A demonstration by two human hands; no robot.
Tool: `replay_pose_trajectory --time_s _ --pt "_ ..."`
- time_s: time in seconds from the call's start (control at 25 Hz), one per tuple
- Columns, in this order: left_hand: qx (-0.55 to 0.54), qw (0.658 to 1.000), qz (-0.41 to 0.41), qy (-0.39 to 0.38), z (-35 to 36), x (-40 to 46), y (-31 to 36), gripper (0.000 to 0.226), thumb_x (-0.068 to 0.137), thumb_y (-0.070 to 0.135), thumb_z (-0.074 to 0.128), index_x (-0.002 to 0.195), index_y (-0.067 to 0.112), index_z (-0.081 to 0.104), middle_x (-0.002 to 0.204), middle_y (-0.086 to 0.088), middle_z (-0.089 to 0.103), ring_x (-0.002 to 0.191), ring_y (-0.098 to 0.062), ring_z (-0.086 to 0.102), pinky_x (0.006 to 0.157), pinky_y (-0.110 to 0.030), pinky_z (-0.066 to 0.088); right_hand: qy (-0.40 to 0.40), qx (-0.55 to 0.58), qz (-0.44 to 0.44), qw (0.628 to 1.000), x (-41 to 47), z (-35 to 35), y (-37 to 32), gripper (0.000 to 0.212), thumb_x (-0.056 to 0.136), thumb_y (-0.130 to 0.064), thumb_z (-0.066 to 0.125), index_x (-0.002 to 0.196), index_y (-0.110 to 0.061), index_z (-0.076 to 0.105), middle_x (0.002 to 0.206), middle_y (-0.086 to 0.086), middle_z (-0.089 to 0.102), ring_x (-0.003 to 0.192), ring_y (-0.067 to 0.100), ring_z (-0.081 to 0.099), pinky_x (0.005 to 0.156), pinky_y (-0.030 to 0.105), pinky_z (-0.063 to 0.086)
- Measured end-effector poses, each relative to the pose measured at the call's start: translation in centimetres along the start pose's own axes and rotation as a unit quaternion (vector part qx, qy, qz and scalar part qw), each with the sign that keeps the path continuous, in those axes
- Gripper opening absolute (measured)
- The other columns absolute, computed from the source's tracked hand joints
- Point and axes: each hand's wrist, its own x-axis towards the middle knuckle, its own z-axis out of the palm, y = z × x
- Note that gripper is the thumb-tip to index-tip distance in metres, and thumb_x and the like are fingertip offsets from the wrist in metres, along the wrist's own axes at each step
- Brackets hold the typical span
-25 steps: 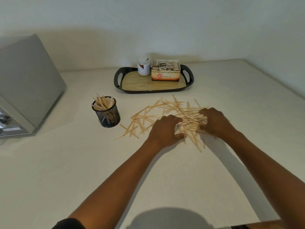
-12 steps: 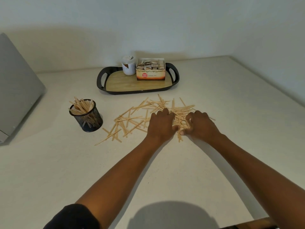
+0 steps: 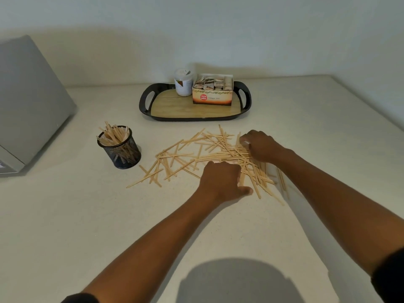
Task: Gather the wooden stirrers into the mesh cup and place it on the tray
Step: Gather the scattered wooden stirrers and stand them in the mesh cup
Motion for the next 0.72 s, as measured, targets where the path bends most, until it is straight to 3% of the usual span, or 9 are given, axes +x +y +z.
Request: replay_pose_trajectory --time_s 0.2,0.28,0.36,0.44,0.56,0.64,0.72 --pt "0.004 1.000 -0.028 -0.007 -0.9 0.9 -1.4 0.018 0.082 0.046 0.062 0.085 0.028 0.062 0.090 0.007 0.067 0.088 -0.017 0.062 0.084 -0.037 0.039 0.026 0.008 -0.039 0.999 -1.3 0.7 0.7 0.029 0.091 -0.018 0.056 0.119 -0.023 0.064 0.114 0.004 0.057 0.104 0.027 0.053 0.084 0.044 0.048" --pt "0.024 0.999 -0.030 -0.011 -1.2 1.3 -2.1 0.009 0.083 0.034 0.063 0.090 0.029 0.064 0.094 0.005 0.063 0.092 -0.019 0.061 0.084 -0.037 0.038 0.030 0.022 -0.058 0.998 -2.0 1.1 0.9 0.029 0.094 -0.016 0.054 0.119 -0.024 0.064 0.113 0.002 0.057 0.105 0.025 0.052 0.085 0.044 0.047" --pt "0.045 0.999 -0.023 0.006 -1.2 1.8 -2.4 0.015 0.082 0.026 0.065 0.098 0.028 0.064 0.099 0.003 0.059 0.095 -0.021 0.059 0.080 -0.037 0.039 0.023 0.039 -0.082 0.996 -2.5 1.0 1.1 0.028 0.096 -0.014 0.050 0.116 -0.025 0.066 0.110 0.000 0.057 0.103 0.021 0.051 0.086 0.043 0.047" --pt "0.044 0.999 -0.020 0.017 -1.2 2.5 -2.8 0.032 0.081 0.025 0.069 0.112 0.026 0.060 0.112 0.000 0.058 0.104 -0.023 0.055 0.084 -0.038 0.040 -0.001 0.072 -0.108 0.992 -2.8 0.4 1.1 0.027 0.095 -0.013 0.049 0.098 -0.032 0.068 0.096 -0.008 0.058 0.090 0.011 0.052 0.083 0.040 0.046" --pt "0.013 1.000 -0.007 -0.027 -1.4 3.6 -3.6 0.062 0.081 0.035 0.071 0.138 0.025 0.048 0.141 0.000 0.049 0.126 -0.024 0.046 0.098 -0.043 0.041 -0.032 0.090 -0.076 0.993 -3.2 -0.3 0.5 0.016 0.092 -0.046 0.056 0.090 -0.031 0.062 0.092 -0.015 0.050 0.085 0.006 0.046 0.083 0.039 0.042" --pt "0.018 0.997 0.018 -0.077 -1.5 4.3 -3.8 0.072 0.082 0.042 0.071 0.145 0.026 0.040 0.149 0.003 0.044 0.134 -0.022 0.039 0.103 -0.047 0.040 -0.061 0.027 -0.044 0.997 -3.7 -0.1 0.1 0.051 0.076 -0.069 0.062 0.106 -0.027 0.059 0.107 -0.007 0.050 0.101 0.015 0.047 0.088 0.043 0.043" --pt "0.031 0.993 0.036 -0.106 -1.4 4.8 -3.8 0.064 0.084 0.045 0.068 0.142 0.027 0.045 0.142 0.001 0.050 0.129 -0.023 0.042 0.100 -0.047 0.042 -0.057 -0.032 -0.045 0.997 -4.2 0.5 -0.6 0.062 0.070 -0.071 0.066 0.111 -0.025 0.057 0.113 -0.002 0.050 0.107 0.020 0.046 0.090 0.044 0.042"
